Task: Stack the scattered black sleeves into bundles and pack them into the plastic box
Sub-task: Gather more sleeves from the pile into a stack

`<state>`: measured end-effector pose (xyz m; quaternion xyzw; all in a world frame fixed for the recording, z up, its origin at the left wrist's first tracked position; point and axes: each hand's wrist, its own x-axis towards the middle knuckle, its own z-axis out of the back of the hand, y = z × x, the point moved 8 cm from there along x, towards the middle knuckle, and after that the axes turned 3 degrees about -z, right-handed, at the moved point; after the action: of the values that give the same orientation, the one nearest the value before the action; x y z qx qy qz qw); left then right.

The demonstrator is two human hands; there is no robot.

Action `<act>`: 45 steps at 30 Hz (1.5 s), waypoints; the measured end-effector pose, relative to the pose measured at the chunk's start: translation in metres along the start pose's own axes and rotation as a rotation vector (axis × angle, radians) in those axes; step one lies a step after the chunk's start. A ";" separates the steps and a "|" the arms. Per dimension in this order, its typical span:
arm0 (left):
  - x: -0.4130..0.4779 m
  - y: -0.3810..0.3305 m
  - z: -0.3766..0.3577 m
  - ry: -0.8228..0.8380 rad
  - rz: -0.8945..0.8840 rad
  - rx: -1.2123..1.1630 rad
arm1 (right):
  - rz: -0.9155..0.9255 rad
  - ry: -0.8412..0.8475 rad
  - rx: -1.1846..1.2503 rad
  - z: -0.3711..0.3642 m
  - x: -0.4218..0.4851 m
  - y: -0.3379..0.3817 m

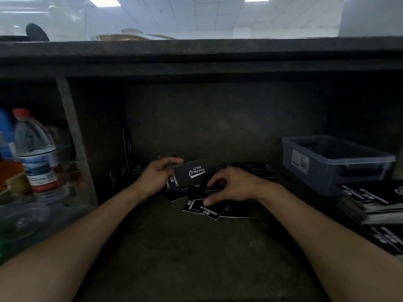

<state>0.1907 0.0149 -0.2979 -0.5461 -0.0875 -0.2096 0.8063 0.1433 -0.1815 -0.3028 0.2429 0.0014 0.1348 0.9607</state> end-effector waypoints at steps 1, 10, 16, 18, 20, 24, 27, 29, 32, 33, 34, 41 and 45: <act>0.000 0.000 0.000 -0.007 0.004 -0.015 | 0.022 0.004 -0.017 -0.001 0.001 0.001; 0.000 0.001 -0.001 0.025 -0.001 0.005 | 0.319 -0.510 -0.300 0.050 -0.018 0.033; -0.002 -0.003 -0.004 0.036 0.027 -0.019 | 0.267 -0.633 0.840 0.073 -0.021 0.005; -0.001 -0.003 -0.004 0.048 0.024 0.003 | 0.093 -0.614 1.094 0.059 -0.012 -0.011; -0.003 -0.004 -0.003 0.062 0.011 0.022 | -0.094 -0.532 1.184 0.035 -0.003 -0.027; -0.006 -0.007 -0.007 0.095 -0.042 0.035 | -0.280 -0.503 0.474 0.019 0.005 -0.051; -0.005 -0.009 -0.007 0.079 -0.099 0.063 | -0.300 -0.372 0.198 0.012 0.009 -0.043; -0.003 -0.009 -0.006 0.064 -0.106 0.060 | -0.315 -0.375 0.207 0.024 0.005 -0.041; -0.001 -0.008 -0.004 0.034 -0.092 0.066 | -0.440 -0.446 0.058 0.061 -0.011 -0.064; -0.001 -0.008 -0.003 0.028 -0.093 0.068 | -0.514 -0.407 -0.031 0.067 -0.016 -0.076; -0.001 -0.008 -0.003 0.022 -0.094 0.067 | -0.582 -0.334 -0.119 0.067 -0.019 -0.087; -0.001 -0.005 -0.005 0.053 -0.100 0.077 | -0.705 -0.184 -0.126 0.064 -0.032 -0.101; 0.000 -0.005 -0.004 0.043 -0.109 0.083 | -0.689 -0.110 0.028 0.056 -0.037 -0.097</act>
<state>0.1887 0.0099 -0.2952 -0.5021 -0.1081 -0.2610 0.8174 0.1367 -0.2993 -0.3013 0.2480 0.0335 -0.2105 0.9450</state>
